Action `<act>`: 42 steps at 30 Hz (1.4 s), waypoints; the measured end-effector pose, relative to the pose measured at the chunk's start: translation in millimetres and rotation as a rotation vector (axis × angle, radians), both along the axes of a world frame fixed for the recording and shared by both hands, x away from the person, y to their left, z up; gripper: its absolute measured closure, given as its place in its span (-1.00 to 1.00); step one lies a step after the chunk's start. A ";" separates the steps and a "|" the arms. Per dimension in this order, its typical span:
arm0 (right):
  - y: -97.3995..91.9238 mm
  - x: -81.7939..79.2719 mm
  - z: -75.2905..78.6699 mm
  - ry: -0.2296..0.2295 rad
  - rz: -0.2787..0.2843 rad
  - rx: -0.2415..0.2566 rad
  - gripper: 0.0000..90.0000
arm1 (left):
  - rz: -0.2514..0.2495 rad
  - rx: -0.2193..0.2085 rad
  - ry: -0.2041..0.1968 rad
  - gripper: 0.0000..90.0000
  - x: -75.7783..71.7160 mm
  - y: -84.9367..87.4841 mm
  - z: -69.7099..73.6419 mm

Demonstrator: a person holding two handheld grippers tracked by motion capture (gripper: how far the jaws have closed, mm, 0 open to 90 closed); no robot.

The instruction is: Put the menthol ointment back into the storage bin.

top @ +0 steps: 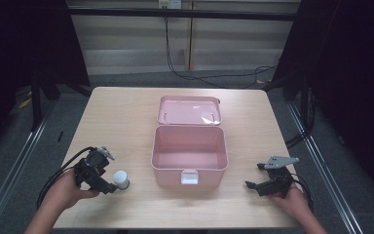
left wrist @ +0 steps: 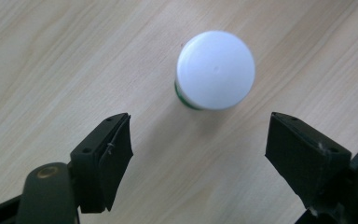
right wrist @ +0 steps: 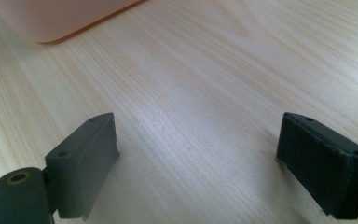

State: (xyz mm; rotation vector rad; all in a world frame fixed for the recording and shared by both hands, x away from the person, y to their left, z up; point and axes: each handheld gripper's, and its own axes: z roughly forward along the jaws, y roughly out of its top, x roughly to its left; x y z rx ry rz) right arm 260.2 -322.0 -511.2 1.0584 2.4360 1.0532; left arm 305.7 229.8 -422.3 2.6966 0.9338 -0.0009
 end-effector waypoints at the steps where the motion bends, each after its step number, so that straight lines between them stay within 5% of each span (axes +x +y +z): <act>1: 0.0 0.0 0.0 0.000 0.000 0.000 -0.74 | -0.002 0.010 0.007 -0.50 1.4 -2.4 0.7; 8: 0.0 0.0 0.0 0.000 0.000 0.000 -0.74 | -0.022 0.036 0.035 -0.46 8.3 -19.4 -2.1; 27: 0.0 0.0 0.0 0.000 0.000 0.000 -0.74 | -0.009 0.075 0.087 -0.20 21.8 -33.4 -7.3; 42: 0.0 0.0 0.0 0.000 0.000 0.000 -0.74 | -0.020 0.114 0.091 0.10 25.3 -40.4 -2.4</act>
